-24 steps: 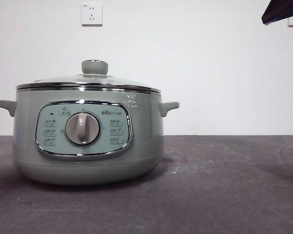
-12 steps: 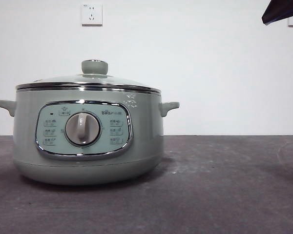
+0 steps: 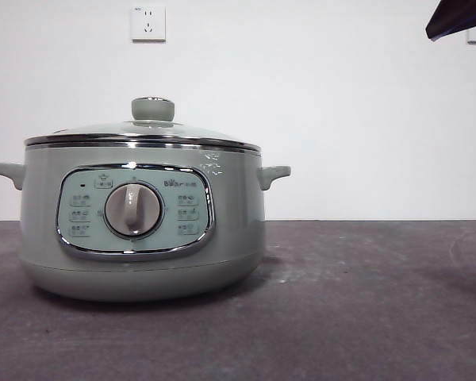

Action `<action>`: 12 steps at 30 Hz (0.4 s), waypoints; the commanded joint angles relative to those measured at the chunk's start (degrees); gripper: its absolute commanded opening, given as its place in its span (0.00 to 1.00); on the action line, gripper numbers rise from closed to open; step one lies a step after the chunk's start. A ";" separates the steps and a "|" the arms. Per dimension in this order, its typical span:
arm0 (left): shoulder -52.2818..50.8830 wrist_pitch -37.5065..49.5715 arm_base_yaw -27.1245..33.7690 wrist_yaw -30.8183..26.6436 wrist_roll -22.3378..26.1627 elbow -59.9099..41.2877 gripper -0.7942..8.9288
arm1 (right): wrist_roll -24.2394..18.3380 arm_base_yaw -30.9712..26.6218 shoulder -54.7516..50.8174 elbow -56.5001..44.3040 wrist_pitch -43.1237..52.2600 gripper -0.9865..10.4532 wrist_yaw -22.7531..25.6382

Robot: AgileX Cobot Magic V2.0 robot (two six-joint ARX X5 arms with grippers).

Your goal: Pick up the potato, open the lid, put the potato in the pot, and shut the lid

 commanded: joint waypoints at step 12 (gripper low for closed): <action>-3.96 0.83 0.55 0.07 -0.90 -5.97 0.08 | 0.55 0.07 -0.09 -0.48 -0.02 0.09 0.07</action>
